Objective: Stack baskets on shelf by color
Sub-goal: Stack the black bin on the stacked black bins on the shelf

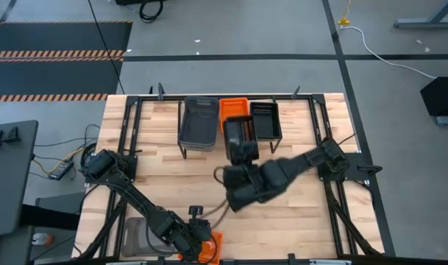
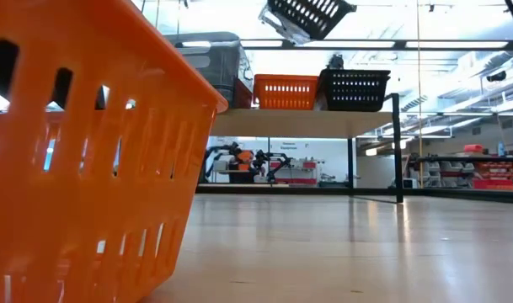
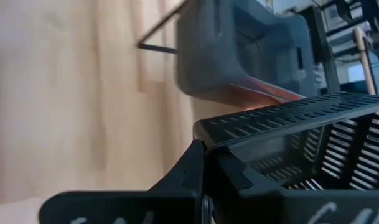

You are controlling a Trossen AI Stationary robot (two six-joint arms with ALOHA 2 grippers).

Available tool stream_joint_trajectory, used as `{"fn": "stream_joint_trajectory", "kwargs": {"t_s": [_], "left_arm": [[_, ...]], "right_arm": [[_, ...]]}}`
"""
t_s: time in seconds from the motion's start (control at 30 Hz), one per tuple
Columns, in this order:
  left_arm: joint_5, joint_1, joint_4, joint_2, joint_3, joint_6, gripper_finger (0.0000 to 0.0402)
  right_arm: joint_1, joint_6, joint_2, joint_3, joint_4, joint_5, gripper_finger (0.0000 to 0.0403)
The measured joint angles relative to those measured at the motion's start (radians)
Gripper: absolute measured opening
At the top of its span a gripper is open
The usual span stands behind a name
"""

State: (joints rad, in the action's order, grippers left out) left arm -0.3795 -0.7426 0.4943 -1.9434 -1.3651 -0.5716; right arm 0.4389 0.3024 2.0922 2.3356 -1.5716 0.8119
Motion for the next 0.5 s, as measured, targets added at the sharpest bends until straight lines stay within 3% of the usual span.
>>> {"fn": "stream_joint_trajectory", "kwargs": {"t_s": [0.33, 0.5], "left_arm": [[0.0, -0.001, 0.001, 0.0, 0.0, -0.001, 0.0117], [0.0, -0.001, 0.001, 0.0, 0.0, -0.001, 0.0117]], "right_arm": [[-0.158, -0.11, -0.038, 0.0, 0.0, -0.025, 0.0016], [-0.209, -0.079, -0.107, -0.005, 0.002, -0.106, 0.0016]]}}
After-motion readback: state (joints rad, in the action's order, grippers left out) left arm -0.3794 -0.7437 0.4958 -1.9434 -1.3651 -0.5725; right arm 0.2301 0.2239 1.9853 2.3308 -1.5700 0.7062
